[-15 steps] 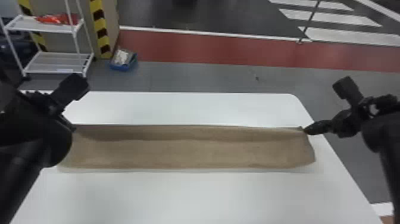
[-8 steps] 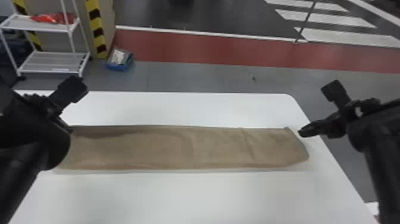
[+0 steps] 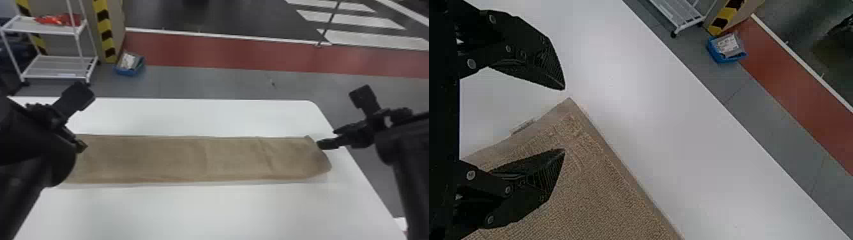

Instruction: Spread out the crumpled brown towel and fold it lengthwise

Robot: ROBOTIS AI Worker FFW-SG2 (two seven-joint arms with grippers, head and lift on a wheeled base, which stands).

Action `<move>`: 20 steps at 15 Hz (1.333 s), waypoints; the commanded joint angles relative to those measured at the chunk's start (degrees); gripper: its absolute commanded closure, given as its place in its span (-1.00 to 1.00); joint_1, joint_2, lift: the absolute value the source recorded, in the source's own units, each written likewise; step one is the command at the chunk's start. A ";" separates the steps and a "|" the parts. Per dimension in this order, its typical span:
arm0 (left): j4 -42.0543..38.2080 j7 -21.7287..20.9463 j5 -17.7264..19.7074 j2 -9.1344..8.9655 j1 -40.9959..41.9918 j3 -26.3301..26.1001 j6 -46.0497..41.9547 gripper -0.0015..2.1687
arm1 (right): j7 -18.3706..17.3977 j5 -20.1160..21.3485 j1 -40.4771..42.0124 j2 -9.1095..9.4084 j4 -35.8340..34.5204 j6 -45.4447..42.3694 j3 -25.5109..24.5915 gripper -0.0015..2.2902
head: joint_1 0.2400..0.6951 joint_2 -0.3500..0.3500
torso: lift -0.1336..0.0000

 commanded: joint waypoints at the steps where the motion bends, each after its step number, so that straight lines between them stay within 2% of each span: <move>1: -0.58 0.55 0.26 -0.07 0.19 0.16 0.12 -0.96 | 0.77 -0.90 2.83 0.20 -4.41 2.68 0.84 -0.86 | 1.00 -0.47 | -0.85; 6: -0.67 3.01 0.79 -0.07 0.54 0.51 0.12 -0.96 | 2.88 0.07 5.55 0.46 -7.31 3.91 2.07 -0.86 | 1.00 -0.41 | -0.85; 11: -0.67 3.36 0.96 -0.07 0.54 0.77 -0.05 -0.96 | 5.87 2.53 6.70 0.02 -8.63 5.14 3.04 -0.86 | 1.00 -0.39 | -0.85; 14: -0.76 3.27 0.96 0.02 0.54 0.86 0.12 -0.96 | 7.01 5.16 7.05 -0.86 -8.72 5.32 4.53 -0.86 | 1.00 -0.39 | -0.85; 20: -1.19 3.27 0.96 0.02 0.54 1.21 0.12 -0.96 | 10.35 4.37 8.10 -3.50 -12.32 8.83 3.74 -0.84 | 1.00 -0.43 | -0.85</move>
